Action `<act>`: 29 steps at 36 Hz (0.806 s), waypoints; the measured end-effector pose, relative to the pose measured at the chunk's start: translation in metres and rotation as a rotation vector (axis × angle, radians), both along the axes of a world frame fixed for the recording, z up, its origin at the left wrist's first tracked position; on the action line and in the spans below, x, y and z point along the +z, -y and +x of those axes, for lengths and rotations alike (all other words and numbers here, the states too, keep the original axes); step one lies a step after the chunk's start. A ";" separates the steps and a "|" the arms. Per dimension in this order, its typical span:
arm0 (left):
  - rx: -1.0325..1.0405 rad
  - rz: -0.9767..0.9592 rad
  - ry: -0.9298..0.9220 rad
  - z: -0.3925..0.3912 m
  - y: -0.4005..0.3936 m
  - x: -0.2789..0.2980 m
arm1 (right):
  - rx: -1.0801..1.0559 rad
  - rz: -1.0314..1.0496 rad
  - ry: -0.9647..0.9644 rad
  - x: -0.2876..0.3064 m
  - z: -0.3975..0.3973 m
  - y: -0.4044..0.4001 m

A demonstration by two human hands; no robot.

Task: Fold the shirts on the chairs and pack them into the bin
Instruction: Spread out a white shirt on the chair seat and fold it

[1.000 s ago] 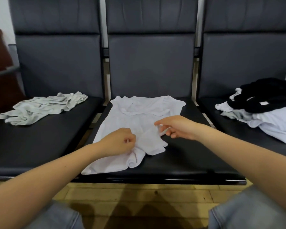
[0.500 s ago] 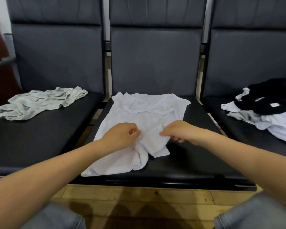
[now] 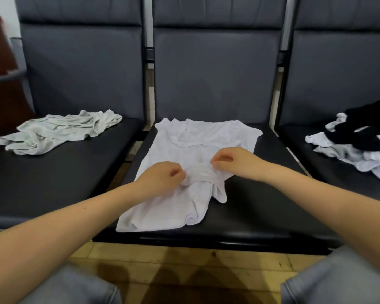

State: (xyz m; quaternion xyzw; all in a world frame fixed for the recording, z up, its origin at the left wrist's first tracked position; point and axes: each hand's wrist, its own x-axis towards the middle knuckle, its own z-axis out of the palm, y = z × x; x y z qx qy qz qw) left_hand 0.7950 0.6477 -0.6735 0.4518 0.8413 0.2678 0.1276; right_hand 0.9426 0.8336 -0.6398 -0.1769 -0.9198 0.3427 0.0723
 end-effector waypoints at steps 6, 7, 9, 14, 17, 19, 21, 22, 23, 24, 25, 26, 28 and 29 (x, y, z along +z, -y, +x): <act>-0.005 0.017 0.020 0.004 -0.002 -0.002 | 0.071 0.102 0.116 -0.020 0.000 0.002; 0.000 0.022 0.038 0.004 -0.001 -0.002 | 0.071 0.102 0.114 -0.024 -0.002 0.003; -0.004 0.025 0.048 0.003 0.001 -0.002 | 0.080 0.081 0.102 -0.028 -0.004 0.003; -0.032 0.021 0.000 0.002 0.001 -0.006 | 0.091 0.038 0.095 -0.027 0.004 0.000; -0.042 0.024 -0.028 0.001 0.002 -0.009 | 0.070 0.054 0.071 -0.025 0.013 -0.004; -0.034 0.021 -0.055 0.001 0.002 -0.011 | 0.034 0.055 0.052 -0.021 0.021 -0.008; -0.027 0.013 -0.102 0.002 0.004 -0.013 | -0.021 0.042 0.008 -0.014 0.031 -0.013; -0.025 0.006 -0.128 0.003 0.005 -0.013 | -0.050 0.039 -0.018 -0.010 0.038 -0.016; -0.023 -0.005 -0.159 0.004 0.005 -0.014 | -0.075 0.040 -0.041 -0.007 0.046 -0.019; -0.021 -0.022 -0.197 0.007 0.004 -0.015 | -0.101 0.047 -0.058 -0.004 0.056 -0.022; -0.013 -0.043 -0.244 0.008 0.004 -0.016 | -0.123 0.066 -0.066 -0.003 0.065 -0.025; -0.002 -0.068 -0.295 0.011 0.002 -0.017 | -0.148 0.094 -0.061 -0.004 0.076 -0.027; 0.015 -0.109 -0.391 0.020 -0.002 -0.020 | -0.189 0.156 -0.017 -0.006 0.104 -0.031; 0.023 -0.124 -0.420 0.025 -0.004 -0.022 | -0.206 0.182 0.004 -0.008 0.119 -0.033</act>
